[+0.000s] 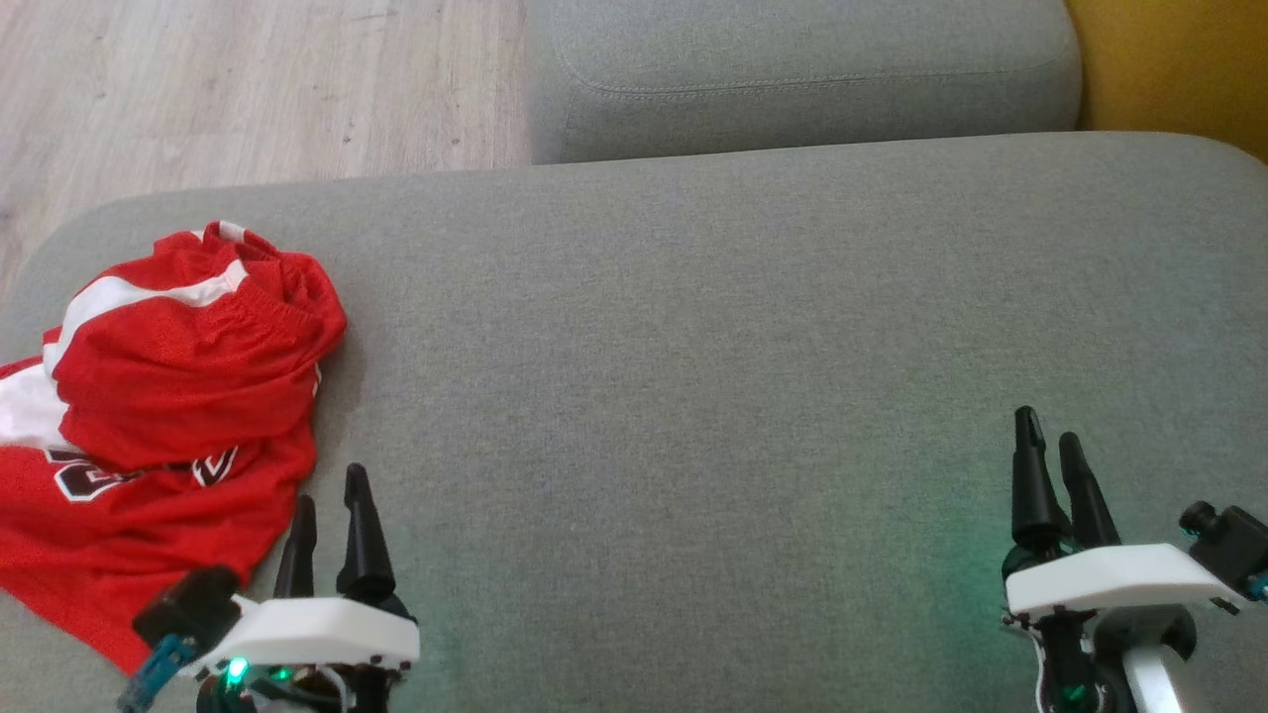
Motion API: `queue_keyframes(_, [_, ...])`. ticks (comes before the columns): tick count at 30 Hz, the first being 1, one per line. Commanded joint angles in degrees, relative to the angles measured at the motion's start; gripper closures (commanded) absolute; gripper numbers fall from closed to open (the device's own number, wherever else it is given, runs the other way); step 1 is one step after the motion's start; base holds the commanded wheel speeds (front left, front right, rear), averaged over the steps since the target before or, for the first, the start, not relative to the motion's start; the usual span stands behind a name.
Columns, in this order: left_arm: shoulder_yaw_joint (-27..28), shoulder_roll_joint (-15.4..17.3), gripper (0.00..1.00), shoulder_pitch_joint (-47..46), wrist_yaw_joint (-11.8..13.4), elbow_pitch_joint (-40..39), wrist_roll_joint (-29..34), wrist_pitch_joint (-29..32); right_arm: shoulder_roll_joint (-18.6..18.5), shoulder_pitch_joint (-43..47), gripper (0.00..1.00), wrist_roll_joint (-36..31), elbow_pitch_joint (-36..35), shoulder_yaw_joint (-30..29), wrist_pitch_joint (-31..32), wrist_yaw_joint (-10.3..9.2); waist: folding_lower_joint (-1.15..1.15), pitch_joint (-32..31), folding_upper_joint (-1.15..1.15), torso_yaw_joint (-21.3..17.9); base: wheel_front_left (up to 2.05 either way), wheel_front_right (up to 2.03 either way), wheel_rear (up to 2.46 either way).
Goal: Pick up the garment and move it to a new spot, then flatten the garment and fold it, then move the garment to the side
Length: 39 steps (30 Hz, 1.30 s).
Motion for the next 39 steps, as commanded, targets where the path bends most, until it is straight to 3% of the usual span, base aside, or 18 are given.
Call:
queue_keyframes(1, [0.06, 1.10, 0.00, -3.14, 0.60, -2.49, 2.39, -0.88, -0.51, -2.71, 0.00, -2.44, -2.31, 1.25, -0.89, 0.48, 0.00, 0.03, 0.00, 0.03, 0.00, 0.00, 0.00])
queue_keyframes(21, [-3.35, 2.09, 0.00, -3.59, 4.12, -2.94, 16.75, -4.24, -0.61, -3.12, 0.00, -18.14, -2.94, 4.91, -4.27, 0.63, 0.00, 0.12, 0.00, 0.59, 0.00, 0.00, 0.00])
queue_keyframes(39, [-5.44, 2.19, 0.00, -2.83, 4.91, -3.07, 29.97, -7.43, -0.70, -2.72, 0.00, -27.98, -0.47, 5.89, -7.48, 0.78, 0.00, -1.15, 0.00, 0.40, 0.00, 0.00, 0.00])
